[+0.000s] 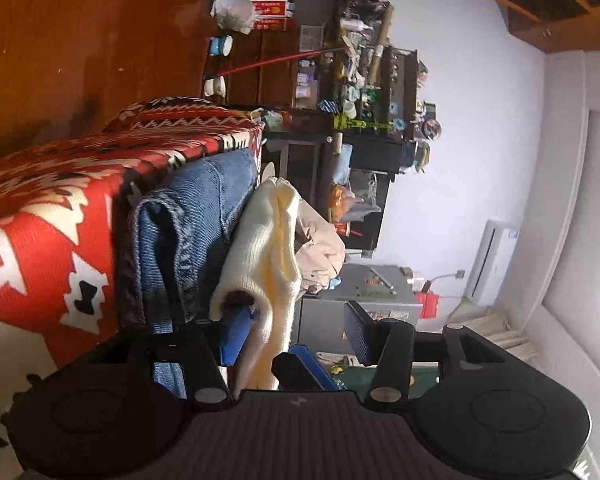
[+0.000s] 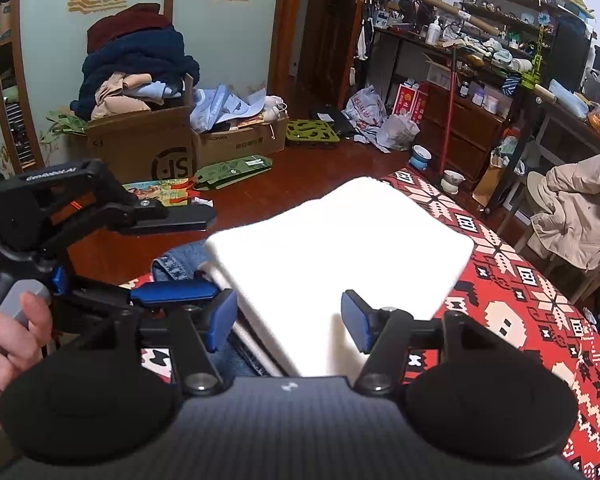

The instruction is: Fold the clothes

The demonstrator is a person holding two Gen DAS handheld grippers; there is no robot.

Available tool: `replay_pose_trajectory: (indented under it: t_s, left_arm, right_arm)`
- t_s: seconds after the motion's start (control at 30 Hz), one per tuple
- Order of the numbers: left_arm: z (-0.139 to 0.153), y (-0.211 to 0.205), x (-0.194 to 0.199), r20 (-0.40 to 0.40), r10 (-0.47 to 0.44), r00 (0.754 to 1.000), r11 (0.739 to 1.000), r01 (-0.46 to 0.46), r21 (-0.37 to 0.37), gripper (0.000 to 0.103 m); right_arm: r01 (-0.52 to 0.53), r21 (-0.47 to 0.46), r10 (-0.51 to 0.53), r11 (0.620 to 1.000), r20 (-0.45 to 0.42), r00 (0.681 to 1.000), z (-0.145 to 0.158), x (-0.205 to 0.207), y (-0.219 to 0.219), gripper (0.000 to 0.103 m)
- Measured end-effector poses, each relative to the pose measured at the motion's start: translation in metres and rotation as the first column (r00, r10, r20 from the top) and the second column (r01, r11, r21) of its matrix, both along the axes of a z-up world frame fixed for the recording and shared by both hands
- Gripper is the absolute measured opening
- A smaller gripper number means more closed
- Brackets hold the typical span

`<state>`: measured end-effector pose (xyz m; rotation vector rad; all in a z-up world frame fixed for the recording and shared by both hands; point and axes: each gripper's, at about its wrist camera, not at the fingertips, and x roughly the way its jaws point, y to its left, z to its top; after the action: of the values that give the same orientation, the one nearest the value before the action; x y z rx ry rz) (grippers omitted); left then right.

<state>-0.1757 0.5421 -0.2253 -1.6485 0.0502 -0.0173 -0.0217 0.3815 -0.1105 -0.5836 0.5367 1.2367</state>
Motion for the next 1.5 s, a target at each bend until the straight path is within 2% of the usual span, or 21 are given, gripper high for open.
replay_pose_trajectory:
  t_s: [0.13,0.27,0.37,0.43,0.53,0.63,0.7,0.77,0.83,0.93,0.97,1.07,1.1,1.33,1.4,1.47,1.5]
  left_arm:
    - [0.000,-0.004,0.004,0.036,-0.032,0.999,0.999,0.032,-0.020,0.046]
    - [0.005,-0.006,0.003,0.020,-0.025,0.999,1.000,0.025,0.015,0.045]
    - [0.000,-0.004,-0.003,-0.010,0.007,1.000,1.000,-0.007,0.007,0.045]
    - [-0.002,-0.003,-0.005,-0.020,0.023,1.000,1.000,-0.023,0.001,0.045]
    - [-0.004,-0.003,-0.004,-0.009,0.026,1.000,1.000,-0.026,-0.013,0.045]
    - [-0.007,-0.002,-0.004,0.000,0.024,1.000,0.999,-0.024,-0.027,0.045]
    - [-0.012,-0.002,-0.004,0.005,0.023,1.000,0.999,-0.022,-0.046,0.045]
    - [-0.014,-0.001,-0.004,0.007,0.021,1.000,0.998,-0.021,-0.051,0.045]
    - [-0.016,0.000,-0.004,0.012,0.021,1.000,0.998,-0.021,-0.055,0.045]
    - [-0.018,0.001,-0.003,0.020,0.021,1.000,0.998,-0.020,-0.053,0.045]
    - [-0.019,0.002,-0.002,0.022,0.019,1.000,0.999,-0.018,-0.048,0.045]
    - [-0.020,0.003,-0.002,0.019,0.014,1.000,0.999,-0.013,-0.039,0.045]
    - [-0.021,0.004,-0.002,0.019,0.013,1.000,0.999,-0.012,-0.041,0.042]
    - [-0.026,0.006,-0.001,0.018,0.020,1.000,0.998,-0.019,-0.054,0.034]
    - [-0.024,0.005,-0.001,0.017,0.030,0.999,0.999,-0.029,-0.038,0.034]
    - [-0.021,0.004,-0.003,0.010,0.042,0.999,0.999,-0.042,-0.005,0.033]
    - [-0.020,0.004,-0.002,0.007,0.046,0.999,0.999,-0.046,0.011,0.033]
  right_arm:
    - [0.004,-0.001,-0.004,1.000,0.009,1.000,0.000,0.002,-0.001,0.065]
    - [-0.003,-0.010,0.003,1.000,0.025,1.000,0.000,0.001,-0.001,0.065]
    - [-0.047,-0.025,0.049,0.999,0.094,0.994,-0.002,-0.009,-0.001,0.065]
    - [-0.093,-0.053,0.101,0.994,0.171,0.980,-0.007,-0.023,0.000,0.065]
    - [-0.147,-0.122,0.181,0.982,0.352,0.918,-0.023,-0.049,0.006,0.066]
    - [-0.186,-0.169,0.248,0.968,0.523,0.815,-0.042,-0.071,0.010,0.066]
    - [-0.198,-0.198,0.278,0.960,0.592,0.757,-0.054,-0.082,0.014,0.064]
    - [-0.208,-0.227,0.306,0.951,0.632,0.712,-0.064,-0.088,0.017,0.062]
    - [-0.207,-0.232,0.311,0.950,0.658,0.686,-0.069,-0.092,0.021,0.049]
    - [-0.212,-0.234,0.316,0.949,0.666,0.675,-0.072,-0.094,0.025,0.040]
    - [-0.217,-0.238,0.322,0.947,0.669,0.669,-0.073,-0.095,0.025,0.039]
    - [-0.248,-0.258,0.357,0.934,0.707,0.610,-0.084,-0.104,0.028,0.039]
    - [-0.257,-0.259,0.364,0.931,0.718,0.594,-0.087,-0.106,0.028,0.039]
    - [-0.285,-0.231,0.362,0.930,0.705,0.610,-0.082,-0.114,0.033,0.039]
    - [-0.289,-0.240,0.371,0.927,0.713,0.596,-0.085,-0.115,0.034,0.039]
    - [-0.301,-0.259,0.392,0.918,0.711,0.584,-0.088,-0.115,0.037,0.032]
    - [-0.307,-0.272,0.406,0.912,0.703,0.585,-0.089,-0.116,0.036,0.024]
